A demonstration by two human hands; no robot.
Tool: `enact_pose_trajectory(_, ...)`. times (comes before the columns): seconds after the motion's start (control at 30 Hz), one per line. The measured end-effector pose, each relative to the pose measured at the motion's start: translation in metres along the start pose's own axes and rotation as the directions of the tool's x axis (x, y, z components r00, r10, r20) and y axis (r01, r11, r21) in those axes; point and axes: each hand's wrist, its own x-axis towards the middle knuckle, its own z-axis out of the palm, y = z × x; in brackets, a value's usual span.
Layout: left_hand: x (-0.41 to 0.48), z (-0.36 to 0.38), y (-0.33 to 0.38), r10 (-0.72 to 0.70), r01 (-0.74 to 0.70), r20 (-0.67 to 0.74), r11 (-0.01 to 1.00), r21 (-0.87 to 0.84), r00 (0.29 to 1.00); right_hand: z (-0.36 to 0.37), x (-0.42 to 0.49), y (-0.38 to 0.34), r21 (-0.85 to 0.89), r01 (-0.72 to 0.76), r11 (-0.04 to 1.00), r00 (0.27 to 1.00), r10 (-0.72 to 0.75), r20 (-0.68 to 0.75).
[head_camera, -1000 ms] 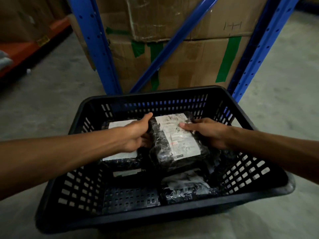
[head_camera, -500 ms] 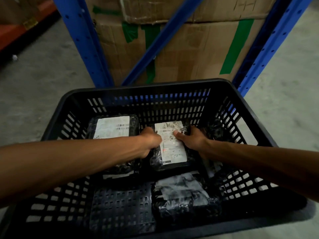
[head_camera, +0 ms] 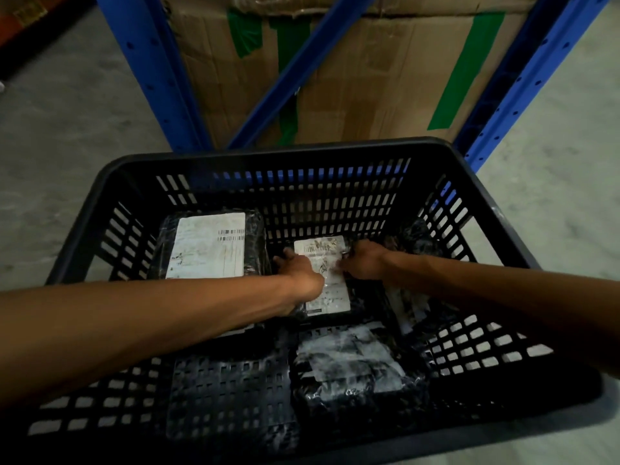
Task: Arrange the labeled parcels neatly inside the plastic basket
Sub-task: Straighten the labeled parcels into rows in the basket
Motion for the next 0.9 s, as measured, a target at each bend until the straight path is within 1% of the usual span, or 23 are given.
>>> enact_pose_trajectory(0.07,-0.025,0.000,-0.001,0.145,-0.145,0.073,0.989,-0.010,0.987,-0.011,-0.025,0.004,-0.165,0.119,0.979,0.992,-0.122,-0.009)
enact_pose_trajectory(0.1,-0.039,-0.001,-0.004,0.203,-0.209,0.108,0.977,0.049,0.973,-0.016,-0.040,0.006,-0.251,0.203,0.946,0.978,-0.207,0.009)
enact_pose_trajectory(0.13,-0.056,-0.005,-0.007,0.258,-0.275,0.158,0.956,0.100,0.953,-0.021,-0.054,0.010,-0.294,0.282,0.913,0.959,-0.279,0.052)
enact_pose_trajectory(0.17,-0.071,-0.009,-0.014,0.308,-0.347,0.245,0.928,0.136,0.919,-0.024,-0.068,0.014,-0.285,0.347,0.894,0.938,-0.324,0.125)
enact_pose_trajectory(0.23,-0.095,-0.011,-0.035,0.373,-0.495,0.452,0.848,0.187,0.810,-0.027,-0.096,0.019,-0.215,0.441,0.871,0.874,-0.363,0.324)
enact_pose_trajectory(0.27,-0.105,-0.011,-0.045,0.386,-0.558,0.526,0.801,0.216,0.758,-0.026,-0.106,0.023,-0.178,0.469,0.865,0.834,-0.368,0.411)
enact_pose_trajectory(0.3,-0.109,-0.007,-0.056,0.377,-0.590,0.565,0.766,0.254,0.734,-0.023,-0.115,0.026,-0.160,0.485,0.860,0.797,-0.359,0.486)
enact_pose_trajectory(0.33,-0.109,-0.002,-0.066,0.367,-0.612,0.584,0.733,0.298,0.724,-0.019,-0.121,0.031,-0.175,0.496,0.851,0.766,-0.333,0.550)
enact_pose_trajectory(0.37,-0.109,0.002,-0.074,0.356,-0.618,0.590,0.715,0.327,0.725,-0.014,-0.126,0.035,-0.225,0.504,0.834,0.750,-0.294,0.592)
enact_pose_trajectory(0.4,-0.108,0.006,-0.078,0.350,-0.616,0.586,0.707,0.346,0.731,-0.008,-0.128,0.041,-0.284,0.517,0.808,0.750,-0.266,0.606)
enact_pose_trajectory(0.47,-0.102,0.012,-0.081,0.364,-0.628,0.565,0.673,0.390,0.740,0.002,-0.130,0.048,-0.369,0.542,0.755,0.768,-0.266,0.583)
enact_pose_trajectory(0.57,-0.099,0.018,-0.079,0.425,-0.664,0.527,0.605,0.440,0.736,0.006,-0.136,0.050,-0.396,0.545,0.740,0.783,-0.279,0.556)
enact_pose_trajectory(0.63,-0.097,0.021,-0.082,0.449,-0.659,0.497,0.620,0.425,0.743,0.005,-0.138,0.048,-0.376,0.529,0.761,0.792,-0.284,0.541)
enact_pose_trajectory(0.7,-0.095,0.016,-0.085,0.487,-0.646,0.446,0.683,0.341,0.751,0.001,-0.138,0.047,-0.324,0.517,0.792,0.803,-0.318,0.505)
enact_pose_trajectory(0.77,-0.092,0.006,-0.087,0.491,-0.603,0.415,0.773,0.199,0.766,-0.007,-0.137,0.046,-0.216,0.489,0.845,0.811,-0.350,0.468)
enact_pose_trajectory(0.87,-0.094,-0.013,-0.084,0.449,-0.491,0.383,0.871,0.016,0.808,-0.027,-0.133,0.050,0.055,0.392,0.918,0.827,-0.378,0.416)
enact_pose_trajectory(0.9,-0.093,-0.020,-0.079,0.457,-0.451,0.343,0.887,-0.103,0.820,-0.036,-0.132,0.053,0.162,0.353,0.921,0.840,-0.389,0.379)
